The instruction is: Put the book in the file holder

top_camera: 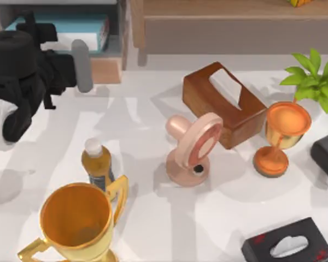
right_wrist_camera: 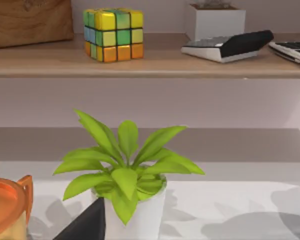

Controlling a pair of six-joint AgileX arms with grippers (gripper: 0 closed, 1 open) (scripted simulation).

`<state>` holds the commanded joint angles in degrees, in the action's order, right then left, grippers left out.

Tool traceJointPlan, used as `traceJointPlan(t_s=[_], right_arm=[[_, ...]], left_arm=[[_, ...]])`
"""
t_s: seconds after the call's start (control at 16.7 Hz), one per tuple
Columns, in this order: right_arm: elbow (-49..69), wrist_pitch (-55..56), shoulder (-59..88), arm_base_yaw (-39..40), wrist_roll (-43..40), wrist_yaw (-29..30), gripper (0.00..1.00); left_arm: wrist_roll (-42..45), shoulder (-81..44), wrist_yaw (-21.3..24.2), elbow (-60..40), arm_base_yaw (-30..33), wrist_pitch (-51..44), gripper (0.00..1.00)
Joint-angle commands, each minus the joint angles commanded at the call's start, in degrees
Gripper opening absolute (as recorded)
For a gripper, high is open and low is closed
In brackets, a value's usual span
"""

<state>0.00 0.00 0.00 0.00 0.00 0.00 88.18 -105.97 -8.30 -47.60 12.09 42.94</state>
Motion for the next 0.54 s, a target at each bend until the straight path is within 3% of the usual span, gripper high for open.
traceJointPlan(t_s=[0.18, 0.54], right_arm=[[0.0, 0.0, 0.0, 0.0, 0.0, 0.0, 1.0], [0.0, 0.0, 0.0, 0.0, 0.0, 0.0, 1.0]], left_arm=[[0.0, 0.0, 0.0, 0.0, 0.0, 0.0, 0.98], [0.0, 0.0, 0.0, 0.0, 0.0, 0.0, 1.0]])
